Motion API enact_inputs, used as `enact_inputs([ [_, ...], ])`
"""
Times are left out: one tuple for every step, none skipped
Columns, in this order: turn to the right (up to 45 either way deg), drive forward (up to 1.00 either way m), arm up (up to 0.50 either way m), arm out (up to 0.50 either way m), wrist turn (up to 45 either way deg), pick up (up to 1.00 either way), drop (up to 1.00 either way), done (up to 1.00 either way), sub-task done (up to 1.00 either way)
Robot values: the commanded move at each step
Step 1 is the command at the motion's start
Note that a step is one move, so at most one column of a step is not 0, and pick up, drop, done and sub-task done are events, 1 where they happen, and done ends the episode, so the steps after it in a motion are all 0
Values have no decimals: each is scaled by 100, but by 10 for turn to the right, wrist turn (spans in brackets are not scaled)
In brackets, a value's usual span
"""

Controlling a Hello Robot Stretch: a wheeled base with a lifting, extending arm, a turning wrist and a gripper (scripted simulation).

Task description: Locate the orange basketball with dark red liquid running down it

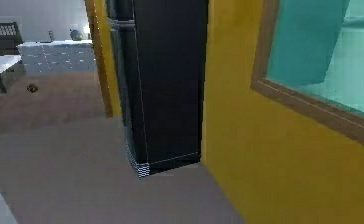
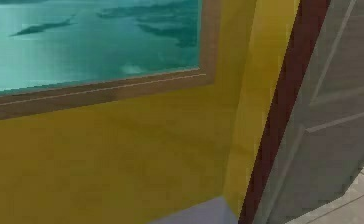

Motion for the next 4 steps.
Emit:
enact_inputs([
  [0, 10, 0, 0, 0, 0, 0, 0, 0],
  [-360, 0, 0, 0, 0, 0, 0, 0, 0],
  [0, 100, 0, 0, 0, 0, 0, 0, 0],
  [-90, 0, 0, 0, 0, 0, 0, 0, 0],
])
